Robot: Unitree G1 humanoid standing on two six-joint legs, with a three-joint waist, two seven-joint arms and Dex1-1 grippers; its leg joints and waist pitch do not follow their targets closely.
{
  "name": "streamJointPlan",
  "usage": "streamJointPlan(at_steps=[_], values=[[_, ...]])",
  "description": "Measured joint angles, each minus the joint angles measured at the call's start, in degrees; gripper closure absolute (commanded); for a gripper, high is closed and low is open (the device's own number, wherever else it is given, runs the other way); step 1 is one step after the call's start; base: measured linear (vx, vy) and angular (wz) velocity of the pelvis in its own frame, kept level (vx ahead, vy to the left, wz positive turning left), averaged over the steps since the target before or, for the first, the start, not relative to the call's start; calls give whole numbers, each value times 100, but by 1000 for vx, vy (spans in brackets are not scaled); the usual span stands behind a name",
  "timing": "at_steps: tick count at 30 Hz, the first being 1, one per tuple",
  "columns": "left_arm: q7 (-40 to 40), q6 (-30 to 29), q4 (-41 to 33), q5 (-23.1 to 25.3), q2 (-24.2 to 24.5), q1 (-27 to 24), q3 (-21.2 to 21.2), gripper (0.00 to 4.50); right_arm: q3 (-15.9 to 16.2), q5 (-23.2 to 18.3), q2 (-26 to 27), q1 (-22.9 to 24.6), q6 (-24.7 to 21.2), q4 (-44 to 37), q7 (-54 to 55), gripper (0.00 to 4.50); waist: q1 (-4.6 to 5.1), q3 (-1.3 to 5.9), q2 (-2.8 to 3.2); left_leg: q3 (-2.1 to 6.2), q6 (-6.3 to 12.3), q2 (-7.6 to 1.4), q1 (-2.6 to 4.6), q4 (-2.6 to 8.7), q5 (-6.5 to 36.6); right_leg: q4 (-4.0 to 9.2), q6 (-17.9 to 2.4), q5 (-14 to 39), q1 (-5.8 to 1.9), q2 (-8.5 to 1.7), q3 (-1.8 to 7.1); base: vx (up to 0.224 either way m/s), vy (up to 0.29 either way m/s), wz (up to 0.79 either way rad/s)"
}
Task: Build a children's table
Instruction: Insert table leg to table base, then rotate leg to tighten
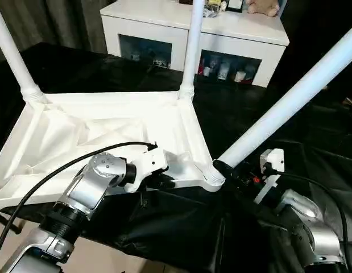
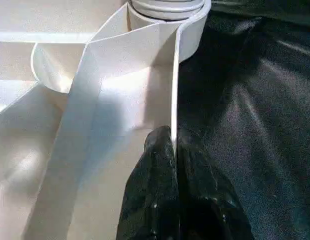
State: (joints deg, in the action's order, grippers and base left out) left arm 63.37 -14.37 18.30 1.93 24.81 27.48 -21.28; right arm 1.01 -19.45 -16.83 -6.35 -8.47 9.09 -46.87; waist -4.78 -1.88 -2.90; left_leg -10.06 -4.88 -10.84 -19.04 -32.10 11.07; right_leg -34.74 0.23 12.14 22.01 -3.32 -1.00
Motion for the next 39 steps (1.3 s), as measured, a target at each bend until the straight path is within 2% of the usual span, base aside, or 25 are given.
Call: streamJointPlan(at_steps=[5,9,12,16,19,34,39], values=[[-2,-8,30,48,-22,-3,-7,450,298,365,-377,-211,-235,-152,-200,264,34,44,-84,1,0,-1,6,-4,0,0,32,19,-5,1,0,0,0,0],[-2,-27,4,61,-12,-23,-43,450,517,460,-619,-410,-503,-221,-299,264,25,88,-140,1,0,-1,8,8,0,1,37,24,-5,2,1,0,0,0],[-1,-39,-4,66,1,-36,-45,450,666,583,-683,-740,-874,-140,-444,264,37,105,-155,1,0,-2,12,14,0,1,36,25,-5,4,0,0,0,0],[-2,-46,-2,106,32,-45,-49,450,698,620,-570,-999,-979,186,-591,264,69,118,-172,1,-1,-2,14,16,0,0,35,26,-5,4,-1,0,0,0],[-21,-68,2,130,39,-47,-38,450,698,605,-520,-1174,-1175,349,-623,264,127,121,-193,1,-1,-1,13,4,0,0,35,26,-7,3,-1,0,0,0],[3,-84,5,125,53,-52,-40,450,636,549,-449,-1144,-1239,380,-594,264,140,134,-178,6,-1,-2,14,2,0,0,37,28,-9,3,-2,0,0,0],[-10,-82,45,126,70,-52,-16,450,614,550,-328,-1144,-1236,426,-412,264,178,134,-178,8,-1,-1,23,-3,0,2,39,29,-9,3,-2,0,0,0]])
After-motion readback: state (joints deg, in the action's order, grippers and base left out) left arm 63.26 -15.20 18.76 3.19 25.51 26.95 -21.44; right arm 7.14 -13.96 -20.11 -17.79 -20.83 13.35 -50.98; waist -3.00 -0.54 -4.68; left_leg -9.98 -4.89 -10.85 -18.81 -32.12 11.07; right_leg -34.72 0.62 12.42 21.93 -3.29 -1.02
